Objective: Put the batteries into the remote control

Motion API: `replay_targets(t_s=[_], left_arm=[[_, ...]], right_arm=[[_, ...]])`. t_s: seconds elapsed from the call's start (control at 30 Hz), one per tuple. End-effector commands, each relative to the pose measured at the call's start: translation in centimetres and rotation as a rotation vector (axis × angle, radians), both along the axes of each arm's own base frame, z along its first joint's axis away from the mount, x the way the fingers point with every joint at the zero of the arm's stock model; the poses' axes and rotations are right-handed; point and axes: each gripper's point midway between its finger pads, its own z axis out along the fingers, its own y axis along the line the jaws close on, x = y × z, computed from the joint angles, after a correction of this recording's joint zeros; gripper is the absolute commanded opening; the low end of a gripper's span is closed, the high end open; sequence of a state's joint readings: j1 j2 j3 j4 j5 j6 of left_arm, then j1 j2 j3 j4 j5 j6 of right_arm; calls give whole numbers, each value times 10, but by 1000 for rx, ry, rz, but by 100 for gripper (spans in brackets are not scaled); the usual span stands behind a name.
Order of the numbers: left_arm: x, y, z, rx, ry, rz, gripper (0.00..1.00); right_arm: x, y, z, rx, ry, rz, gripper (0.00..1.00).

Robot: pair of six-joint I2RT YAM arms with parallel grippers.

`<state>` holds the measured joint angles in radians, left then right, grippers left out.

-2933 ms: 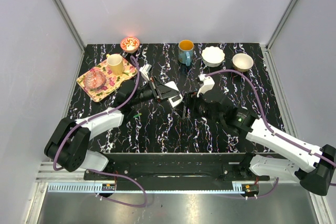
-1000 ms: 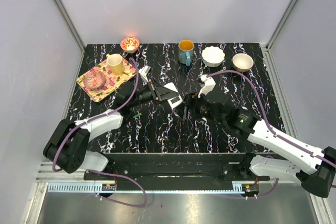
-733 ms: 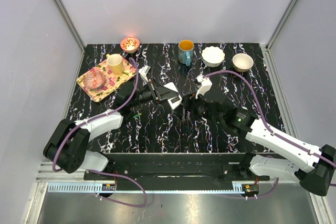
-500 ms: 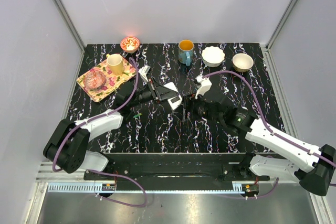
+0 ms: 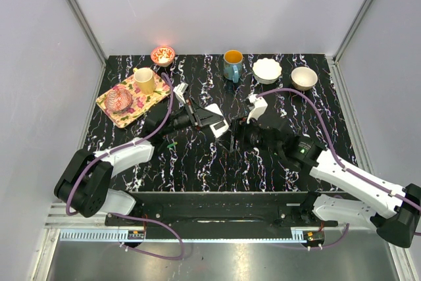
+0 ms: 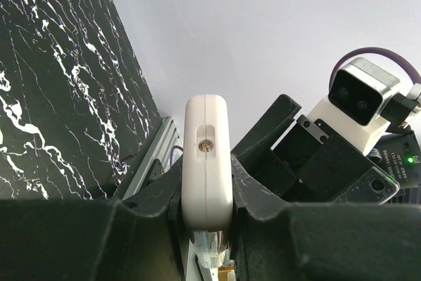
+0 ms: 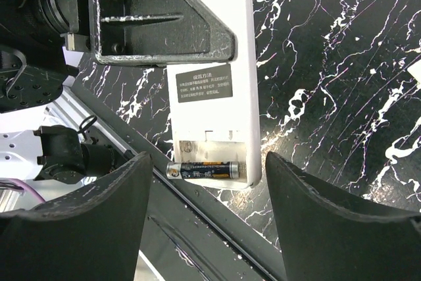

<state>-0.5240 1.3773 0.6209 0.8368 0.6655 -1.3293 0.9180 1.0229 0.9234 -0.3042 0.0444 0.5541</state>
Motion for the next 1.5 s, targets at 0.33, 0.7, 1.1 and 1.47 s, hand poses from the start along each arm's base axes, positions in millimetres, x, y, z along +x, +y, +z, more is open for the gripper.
replay_targets(t_s=[0.33,0.7,1.1,1.47], left_arm=[[-4,5,24,-55,-89,2,0],[-4,5,24,-53,-88,2,0],[-5,5,25,-54,-92,-1,0],[-6,6,29,-59,-99,0,0]], right_arm=[[7,-4,22,40,-45,-20,72],[5,-2,18,15,-45,4,72],[6,-2,17,-9,-44,9,67],[8,-6,13,-15,-36,-8,57]])
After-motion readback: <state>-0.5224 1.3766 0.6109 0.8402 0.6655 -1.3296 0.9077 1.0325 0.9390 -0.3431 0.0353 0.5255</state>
